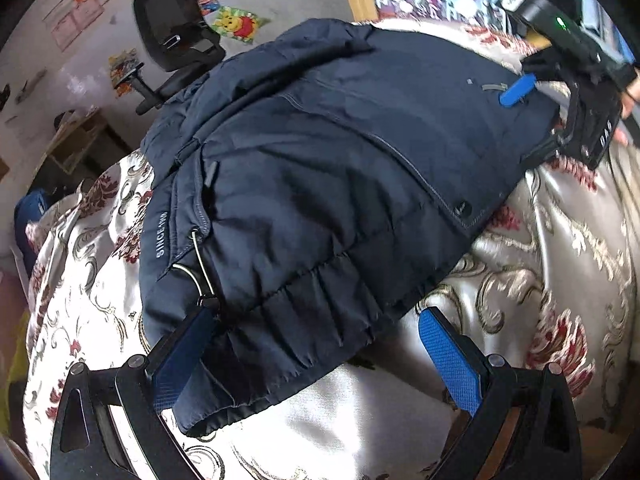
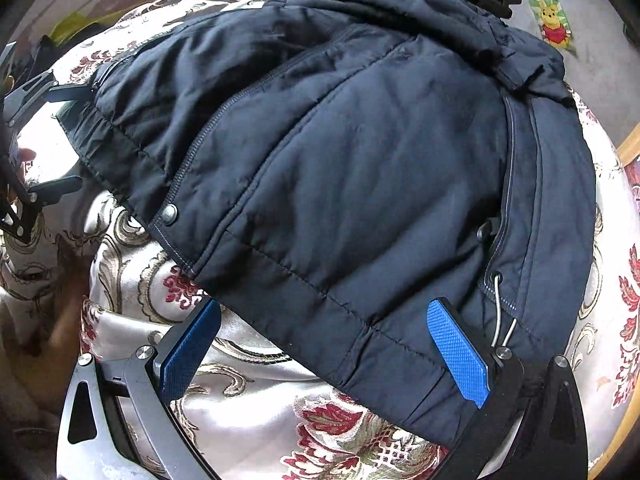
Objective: Fold large clothes
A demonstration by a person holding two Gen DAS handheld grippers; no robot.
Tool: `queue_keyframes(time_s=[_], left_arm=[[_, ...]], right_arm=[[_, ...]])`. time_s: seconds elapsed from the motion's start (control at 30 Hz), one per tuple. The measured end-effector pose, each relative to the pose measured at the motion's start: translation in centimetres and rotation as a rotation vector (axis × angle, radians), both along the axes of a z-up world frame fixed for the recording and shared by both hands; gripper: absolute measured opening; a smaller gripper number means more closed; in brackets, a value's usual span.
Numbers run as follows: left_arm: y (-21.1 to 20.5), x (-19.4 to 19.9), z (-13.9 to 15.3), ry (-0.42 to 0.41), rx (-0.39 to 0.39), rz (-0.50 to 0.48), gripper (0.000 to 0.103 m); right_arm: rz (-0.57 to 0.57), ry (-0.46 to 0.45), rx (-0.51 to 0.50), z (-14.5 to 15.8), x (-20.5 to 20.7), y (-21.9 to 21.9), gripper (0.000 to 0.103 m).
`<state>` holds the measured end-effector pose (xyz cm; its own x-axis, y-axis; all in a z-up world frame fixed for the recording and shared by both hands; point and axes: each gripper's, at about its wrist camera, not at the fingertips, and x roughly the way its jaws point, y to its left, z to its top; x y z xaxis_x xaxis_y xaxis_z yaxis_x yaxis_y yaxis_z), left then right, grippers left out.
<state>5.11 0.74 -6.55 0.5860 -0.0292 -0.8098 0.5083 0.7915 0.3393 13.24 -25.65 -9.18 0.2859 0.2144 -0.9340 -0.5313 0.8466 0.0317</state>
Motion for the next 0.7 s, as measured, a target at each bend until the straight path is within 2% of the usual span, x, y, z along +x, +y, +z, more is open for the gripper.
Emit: queue_keyframes(time_s=[0.33, 0.5, 0.7], left_arm=[[-1.2, -0.1, -2.0, -0.019, 0.151, -0.013, 0.103], [-1.4, -0.2, -2.4, -0.042, 0.179, 0.005, 0.103], [-1.5, -0.2, -2.6, -0.075, 0.195, 0.029, 0.103]], right_arm=[[0.051, 0.042, -0.118, -2.2, -0.4, 2.0, 0.101], [0.102, 0.011, -0.245, -3.7, -1.6, 3.8, 0.101], [0.1, -0.025, -0.293, -4.2, -2.2, 5.0, 0.102]])
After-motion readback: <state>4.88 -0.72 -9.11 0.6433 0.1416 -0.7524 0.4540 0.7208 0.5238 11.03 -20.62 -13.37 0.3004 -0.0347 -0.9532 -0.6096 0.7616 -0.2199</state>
